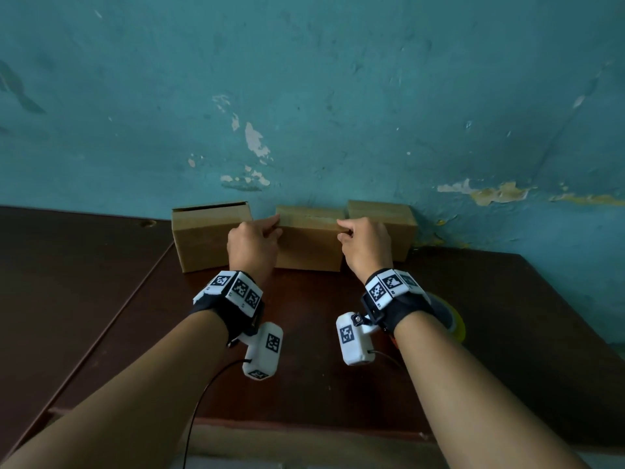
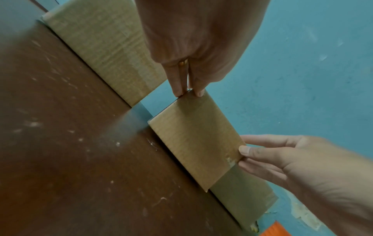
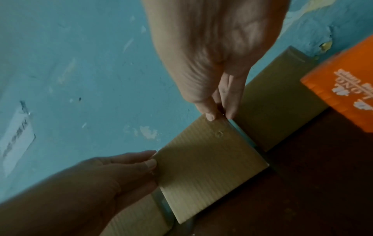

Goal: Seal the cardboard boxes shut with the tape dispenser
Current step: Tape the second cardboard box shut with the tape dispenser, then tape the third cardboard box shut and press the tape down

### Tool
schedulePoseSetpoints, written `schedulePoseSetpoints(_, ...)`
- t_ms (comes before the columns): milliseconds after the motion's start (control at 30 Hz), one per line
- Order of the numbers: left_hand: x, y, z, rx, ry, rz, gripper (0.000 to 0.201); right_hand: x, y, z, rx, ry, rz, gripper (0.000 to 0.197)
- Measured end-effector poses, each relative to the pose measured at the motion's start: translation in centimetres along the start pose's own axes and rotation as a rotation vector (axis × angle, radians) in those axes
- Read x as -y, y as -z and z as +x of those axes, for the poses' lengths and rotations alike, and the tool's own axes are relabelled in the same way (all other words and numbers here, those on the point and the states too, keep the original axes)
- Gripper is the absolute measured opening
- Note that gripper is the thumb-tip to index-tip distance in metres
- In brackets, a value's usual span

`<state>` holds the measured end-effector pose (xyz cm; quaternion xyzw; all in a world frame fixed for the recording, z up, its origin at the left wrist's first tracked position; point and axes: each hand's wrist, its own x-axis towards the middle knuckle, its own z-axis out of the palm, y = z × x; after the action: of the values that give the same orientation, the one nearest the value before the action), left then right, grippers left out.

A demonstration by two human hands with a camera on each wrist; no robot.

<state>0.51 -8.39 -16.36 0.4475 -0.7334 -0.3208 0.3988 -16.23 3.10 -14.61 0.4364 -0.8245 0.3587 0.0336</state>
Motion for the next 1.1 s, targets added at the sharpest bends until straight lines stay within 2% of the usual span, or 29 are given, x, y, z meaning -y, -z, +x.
schedulePoseSetpoints(200, 0.0, -1.5, 1.3, -0.004, -0.022, 0.036, 0.033, -0.8, -1.2, 2.1, -0.045, 0.070, -0.194, 0.031)
schedulePoseSetpoints(367, -0.2, -2.6, 2.5, -0.003, -0.008, 0.014, 0.033, -1.2, -1.8, 3.7, -0.065, 0.069, -0.279, 0.027)
schedulePoseSetpoints(767, -0.2, -3.5, 3.4, 0.030, -0.052, 0.113, 0.036, -1.6, -2.4, 4.5, -0.070, 0.039, -0.229, 0.031)
schedulePoseSetpoints(867, -0.3, -3.2, 3.2, 0.073, -0.081, 0.151, 0.044, -1.0, -2.2, 4.4, -0.053, 0.034, -0.223, 0.031)
schedulePoseSetpoints(1033, -1.3, -2.0, 2.2, 0.264, -0.037, 0.216, 0.074, 0.7, -1.6, 4.5, 0.057, -0.032, -0.251, 0.032)
schedulePoseSetpoints(1100, -1.5, -1.4, 1.9, 0.294, -0.028, 0.201, 0.079, 1.5, -1.3, 4.4, 0.087, -0.059, -0.251, 0.036)
